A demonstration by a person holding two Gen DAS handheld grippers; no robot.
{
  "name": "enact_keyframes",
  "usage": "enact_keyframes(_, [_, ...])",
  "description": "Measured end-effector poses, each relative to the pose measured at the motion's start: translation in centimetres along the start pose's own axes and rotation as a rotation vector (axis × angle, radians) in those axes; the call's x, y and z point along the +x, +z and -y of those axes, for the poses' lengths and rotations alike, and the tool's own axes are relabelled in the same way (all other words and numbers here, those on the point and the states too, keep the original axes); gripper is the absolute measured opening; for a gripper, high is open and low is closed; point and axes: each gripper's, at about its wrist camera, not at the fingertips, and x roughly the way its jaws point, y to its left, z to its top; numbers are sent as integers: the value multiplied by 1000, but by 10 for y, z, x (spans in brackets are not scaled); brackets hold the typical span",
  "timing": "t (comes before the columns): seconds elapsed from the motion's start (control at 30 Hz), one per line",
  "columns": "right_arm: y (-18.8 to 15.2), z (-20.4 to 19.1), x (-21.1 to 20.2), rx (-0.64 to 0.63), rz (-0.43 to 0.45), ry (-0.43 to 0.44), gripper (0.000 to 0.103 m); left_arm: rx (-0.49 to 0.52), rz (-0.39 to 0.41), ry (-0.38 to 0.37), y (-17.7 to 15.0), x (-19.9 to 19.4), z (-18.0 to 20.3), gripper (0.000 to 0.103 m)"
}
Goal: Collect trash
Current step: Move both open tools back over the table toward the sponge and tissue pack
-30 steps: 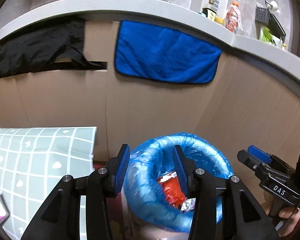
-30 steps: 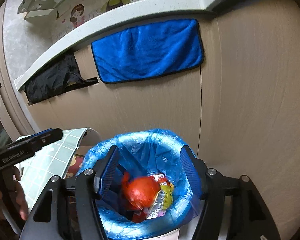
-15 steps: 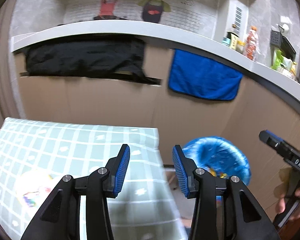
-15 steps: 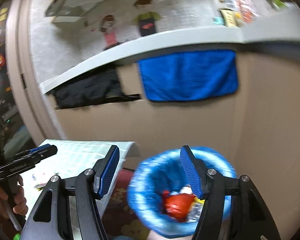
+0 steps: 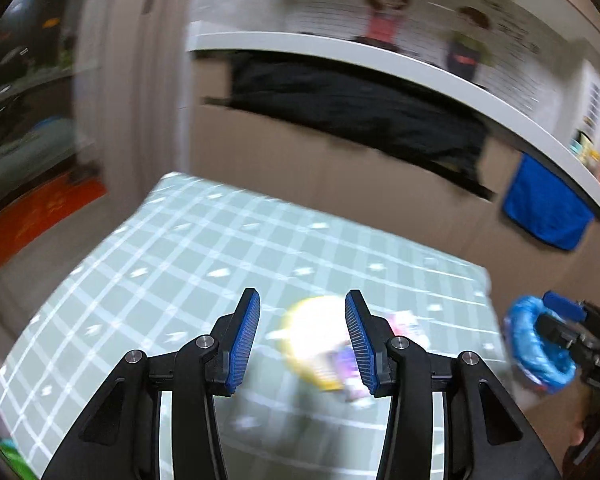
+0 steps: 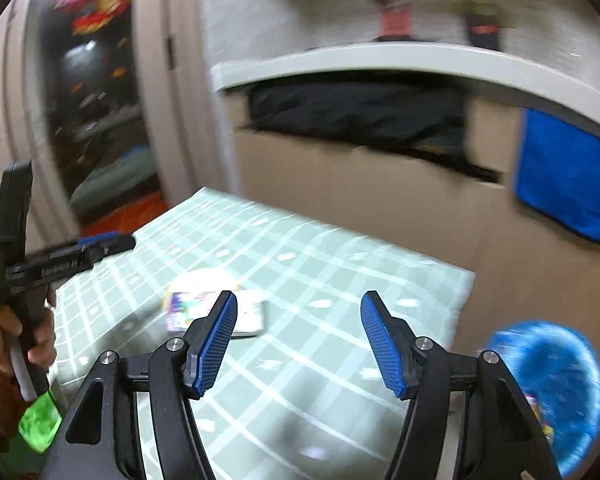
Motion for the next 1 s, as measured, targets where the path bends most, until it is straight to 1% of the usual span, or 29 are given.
enact_keyframes(0.07, [2,-27,27,-27,-51,46,60,-36,-4,26,-6,-4,-27,45])
enact_keyframes(0.13, [2,-52,55,-53,-109,90,46,-77,-14,50,-11,-6,-53,45])
enact_keyframes(0.17, [3,-61,66,-66,-131,102,35,-92,-18,57,-13,-7,-62,45])
enact_keyframes(0.2, [4,-72,78,-85,-154,110,31,-114,-22,66,-17,-10,-76,45])
enact_keyframes(0.37, [16,-111,127,-154,-196,128,31,-161,-35,79,-27,-14,-104,45])
enact_keyframes(0.43, [19,-122,145,-154,-223,146,31,-170,-46,70,-31,-13,-109,45])
enact_keyframes(0.53, [15,-130,161,-132,-276,167,31,-166,-58,60,-33,-11,-110,45])
enact_keyframes(0.6, [9,-133,162,-144,-295,175,31,-161,-66,55,-33,-7,-111,45])
enact_keyframes(0.73, [-14,-126,141,-221,-315,126,31,-170,-83,24,-34,2,-107,45])
enact_keyframes(0.8, [-23,-115,129,-233,-329,103,31,-167,-90,13,-34,7,-104,45])
enact_keyframes(0.9, [-34,-93,110,-218,-341,47,33,-154,-107,-11,-34,16,-95,45])
enact_keyframes(0.93, [-36,-85,103,-209,-335,22,33,-147,-112,-17,-34,18,-92,45])
enact_keyframes(1.0, [-37,-68,87,-162,-313,-8,38,-133,-118,-26,-34,22,-85,45])
